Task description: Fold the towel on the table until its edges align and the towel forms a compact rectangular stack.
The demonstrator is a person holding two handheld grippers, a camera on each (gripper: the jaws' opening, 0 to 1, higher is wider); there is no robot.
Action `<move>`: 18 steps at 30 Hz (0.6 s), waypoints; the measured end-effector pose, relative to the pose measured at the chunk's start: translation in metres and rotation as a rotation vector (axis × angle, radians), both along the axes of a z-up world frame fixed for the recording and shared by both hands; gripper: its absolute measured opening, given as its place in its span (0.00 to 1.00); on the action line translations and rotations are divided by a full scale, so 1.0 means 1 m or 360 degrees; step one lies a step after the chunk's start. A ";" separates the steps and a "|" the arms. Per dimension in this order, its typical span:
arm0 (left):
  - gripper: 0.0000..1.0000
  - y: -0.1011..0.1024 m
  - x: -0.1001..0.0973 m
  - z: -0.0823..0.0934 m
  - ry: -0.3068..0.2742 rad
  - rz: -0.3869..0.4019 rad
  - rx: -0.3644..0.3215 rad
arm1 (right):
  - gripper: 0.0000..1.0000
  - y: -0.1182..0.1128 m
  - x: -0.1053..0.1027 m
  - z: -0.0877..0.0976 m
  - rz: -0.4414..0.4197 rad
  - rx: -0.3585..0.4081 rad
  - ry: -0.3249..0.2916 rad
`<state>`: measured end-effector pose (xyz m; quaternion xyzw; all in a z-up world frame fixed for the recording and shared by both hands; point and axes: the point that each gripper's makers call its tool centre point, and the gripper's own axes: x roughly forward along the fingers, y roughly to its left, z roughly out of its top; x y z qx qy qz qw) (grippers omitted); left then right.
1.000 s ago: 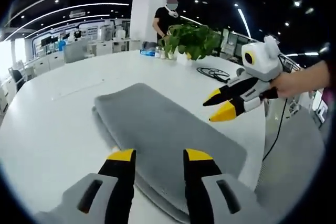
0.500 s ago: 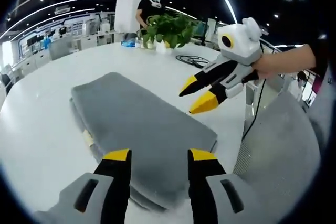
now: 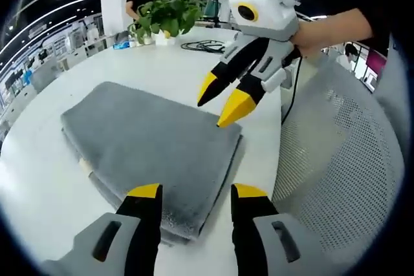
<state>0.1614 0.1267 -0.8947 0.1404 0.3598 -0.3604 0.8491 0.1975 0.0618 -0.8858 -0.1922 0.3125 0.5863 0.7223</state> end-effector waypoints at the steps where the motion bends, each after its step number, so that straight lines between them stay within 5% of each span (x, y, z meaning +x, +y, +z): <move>1: 0.42 -0.001 -0.001 -0.001 0.0007 0.0000 -0.0014 | 0.27 -0.001 -0.003 -0.002 0.0016 -0.0010 -0.0006; 7: 0.39 -0.005 -0.008 -0.009 -0.0002 -0.0049 0.0022 | 0.25 -0.001 -0.013 -0.008 0.0033 -0.0033 -0.0015; 11: 0.35 -0.005 -0.007 -0.014 -0.0094 -0.0151 0.0189 | 0.25 0.000 -0.016 -0.013 0.0062 -0.0113 -0.0128; 18: 0.33 -0.010 -0.004 -0.014 -0.0097 -0.0118 0.0125 | 0.24 -0.001 -0.028 -0.025 0.0087 -0.0152 -0.0100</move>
